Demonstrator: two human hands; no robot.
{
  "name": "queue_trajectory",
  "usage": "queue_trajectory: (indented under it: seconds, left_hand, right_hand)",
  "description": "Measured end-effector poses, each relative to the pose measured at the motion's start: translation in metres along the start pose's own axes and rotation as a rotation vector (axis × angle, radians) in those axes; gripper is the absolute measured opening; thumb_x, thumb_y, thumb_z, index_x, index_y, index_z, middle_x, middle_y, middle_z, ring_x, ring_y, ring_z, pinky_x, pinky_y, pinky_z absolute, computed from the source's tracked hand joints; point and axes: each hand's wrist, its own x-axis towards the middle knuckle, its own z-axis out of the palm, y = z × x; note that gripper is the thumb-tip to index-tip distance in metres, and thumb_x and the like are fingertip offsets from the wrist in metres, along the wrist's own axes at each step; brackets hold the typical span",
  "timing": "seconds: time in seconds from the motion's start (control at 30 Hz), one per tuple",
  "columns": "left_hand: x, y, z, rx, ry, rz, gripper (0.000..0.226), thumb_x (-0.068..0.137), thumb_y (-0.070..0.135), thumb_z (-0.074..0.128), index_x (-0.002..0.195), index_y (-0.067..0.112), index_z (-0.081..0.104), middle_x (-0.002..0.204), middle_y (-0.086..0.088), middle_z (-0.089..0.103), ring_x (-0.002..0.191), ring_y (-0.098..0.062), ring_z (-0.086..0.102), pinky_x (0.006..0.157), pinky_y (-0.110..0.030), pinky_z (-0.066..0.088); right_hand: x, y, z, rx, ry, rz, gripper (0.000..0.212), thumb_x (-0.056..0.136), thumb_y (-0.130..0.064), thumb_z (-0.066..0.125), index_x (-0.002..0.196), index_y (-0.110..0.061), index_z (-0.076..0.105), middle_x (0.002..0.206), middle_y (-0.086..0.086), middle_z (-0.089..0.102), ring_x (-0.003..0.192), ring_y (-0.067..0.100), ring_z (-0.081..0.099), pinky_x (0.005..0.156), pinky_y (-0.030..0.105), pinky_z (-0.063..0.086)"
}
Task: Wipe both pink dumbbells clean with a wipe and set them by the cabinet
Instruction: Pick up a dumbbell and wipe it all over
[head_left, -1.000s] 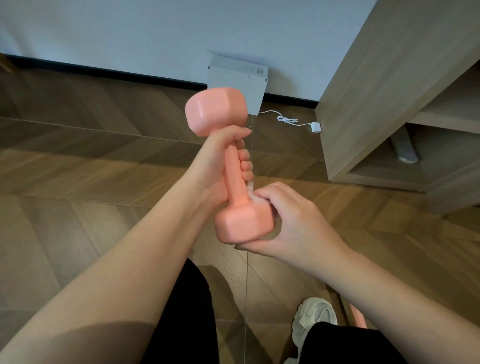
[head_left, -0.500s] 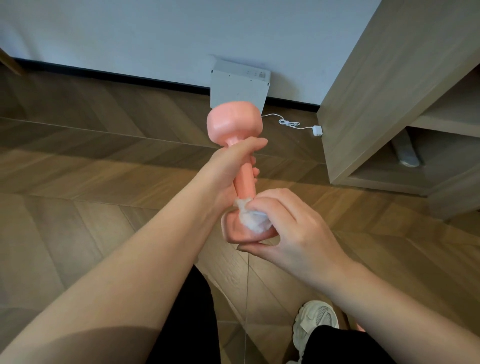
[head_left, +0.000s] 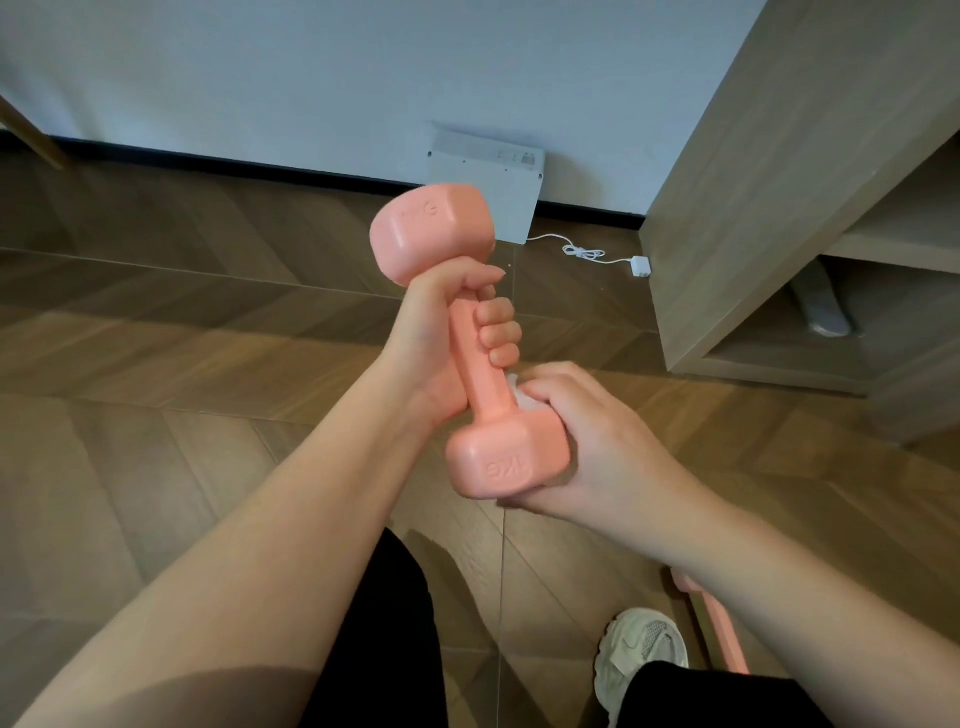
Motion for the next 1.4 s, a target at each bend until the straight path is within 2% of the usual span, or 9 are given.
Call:
queue_trajectory:
  seconds: [0.2,0.33,0.43,0.57,0.77,0.87,1.03,1.23,1.4]
  left_hand:
    - [0.000,0.003,0.000,0.187,0.058,0.052,0.024,0.090,0.027,0.061,0.071,0.017,0.049,0.064,0.000,0.049,0.054,-0.014,0.047,0.056,-0.027,0.042]
    - [0.003,-0.005,0.002,0.282,0.193,0.063,0.013,0.090,0.021,0.066,0.091,0.015,0.055,0.072,-0.001,0.048,0.058,-0.013,0.050,0.059,-0.029,0.043]
    - [0.003,-0.009,0.001,0.264,0.255,0.044,0.015,0.089,0.023,0.068,0.083,0.016,0.056,0.064,0.000,0.049,0.052,-0.013,0.047,0.053,-0.026,0.041]
    - [0.003,-0.011,0.000,0.235,0.183,0.058,0.027,0.089,0.027,0.067,0.069,0.020,0.050,0.049,0.005,0.041,0.041,-0.011,0.038,0.043,-0.020,0.034]
    - [0.007,-0.004,-0.003,0.112,0.193,0.032,0.023,0.089,0.024,0.063,0.071,0.017,0.050,0.057,0.001,0.045,0.047,-0.012,0.041,0.046,-0.021,0.040]
    - [0.008,-0.004,-0.007,0.101,0.228,0.033,0.030,0.085,0.025,0.069,0.063,0.017,0.049,0.056,0.001,0.042,0.047,-0.013,0.040,0.047,-0.022,0.039]
    - [0.006,-0.007,-0.001,0.116,0.032,0.041,0.030,0.089,0.022,0.063,0.064,0.017,0.047,0.051,0.001,0.040,0.045,-0.012,0.038,0.041,-0.021,0.035]
    - [0.013,-0.012,-0.002,0.306,0.270,0.058,0.018,0.085,0.025,0.075,0.081,0.016,0.059,0.062,0.001,0.051,0.055,-0.013,0.048,0.054,-0.028,0.045]
    - [0.013,-0.012,-0.004,0.207,0.250,0.028,0.032,0.084,0.023,0.070,0.059,0.018,0.052,0.051,0.002,0.043,0.042,-0.012,0.041,0.045,-0.023,0.037]
  right_hand:
    - [-0.003,0.002,-0.002,-0.023,0.113,-0.046,0.051,0.067,-0.030,0.085,0.109,-0.015,0.059,0.110,-0.009,0.058,0.098,-0.002,0.052,0.080,0.011,0.041]
    - [-0.005,0.007,0.000,-0.265,0.157,-0.127,0.051,0.068,-0.023,0.086,0.109,-0.008,0.060,0.110,0.002,0.059,0.100,0.016,0.057,0.078,0.030,0.050]
    - [-0.003,0.008,0.003,-0.388,0.078,-0.124,0.053,0.066,-0.038,0.085,0.106,-0.010,0.062,0.108,0.002,0.062,0.099,0.020,0.059,0.078,0.039,0.052]
    - [0.001,0.006,0.004,-0.427,0.028,-0.079,0.052,0.067,-0.056,0.070,0.098,-0.015,0.065,0.100,-0.002,0.064,0.098,0.019,0.058,0.083,0.034,0.045]
    - [-0.006,0.006,0.008,-0.347,0.189,-0.175,0.048,0.066,-0.031,0.083,0.106,-0.014,0.063,0.114,-0.002,0.061,0.112,0.015,0.053,0.096,0.026,0.035]
    - [-0.003,0.006,0.008,-0.325,0.139,-0.158,0.049,0.066,-0.034,0.080,0.108,-0.015,0.062,0.114,-0.003,0.060,0.112,0.014,0.053,0.095,0.026,0.035]
    - [0.004,0.006,0.006,-0.277,0.012,-0.026,0.055,0.060,-0.047,0.079,0.103,-0.019,0.060,0.102,-0.008,0.059,0.098,0.011,0.053,0.084,0.026,0.037]
    - [-0.001,0.008,0.012,-0.317,0.200,-0.075,0.051,0.060,-0.037,0.087,0.092,-0.009,0.060,0.095,0.002,0.058,0.086,0.019,0.054,0.072,0.029,0.042]
    - [0.001,0.009,0.014,-0.331,0.111,-0.061,0.050,0.062,-0.037,0.083,0.096,-0.008,0.062,0.096,0.003,0.061,0.090,0.021,0.057,0.088,0.033,0.043]
